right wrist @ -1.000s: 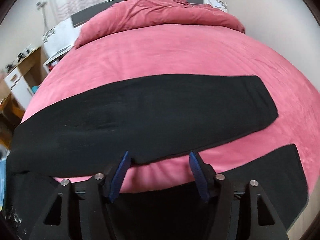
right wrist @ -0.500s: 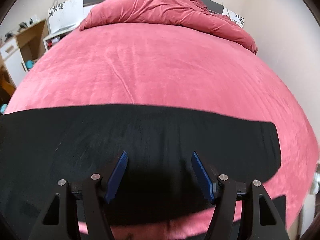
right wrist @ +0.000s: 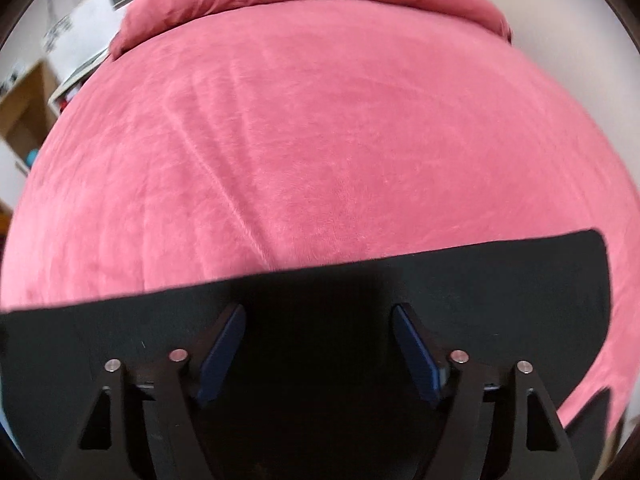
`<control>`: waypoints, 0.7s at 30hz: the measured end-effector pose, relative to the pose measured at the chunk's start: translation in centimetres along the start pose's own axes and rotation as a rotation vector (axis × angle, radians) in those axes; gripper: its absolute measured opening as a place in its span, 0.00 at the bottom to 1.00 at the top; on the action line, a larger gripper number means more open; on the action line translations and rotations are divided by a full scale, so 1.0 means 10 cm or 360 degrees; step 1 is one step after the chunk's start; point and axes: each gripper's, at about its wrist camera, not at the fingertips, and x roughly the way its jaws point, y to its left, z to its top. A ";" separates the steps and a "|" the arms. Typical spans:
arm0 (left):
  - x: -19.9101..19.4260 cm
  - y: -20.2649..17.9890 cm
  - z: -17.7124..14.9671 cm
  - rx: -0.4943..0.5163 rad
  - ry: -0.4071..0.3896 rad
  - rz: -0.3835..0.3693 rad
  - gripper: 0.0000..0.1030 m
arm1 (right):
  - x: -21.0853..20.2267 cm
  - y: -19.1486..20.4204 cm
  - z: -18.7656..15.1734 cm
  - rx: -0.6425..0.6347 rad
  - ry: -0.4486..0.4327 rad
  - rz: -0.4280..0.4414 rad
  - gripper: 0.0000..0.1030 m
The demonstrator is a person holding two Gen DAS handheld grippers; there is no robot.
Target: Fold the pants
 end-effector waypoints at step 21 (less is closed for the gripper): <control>0.12 0.14 0.28 -0.0272 0.0239 0.0022 0.59 | 0.18 0.05 0.08 0.0019 0.0026 -0.0002 0.93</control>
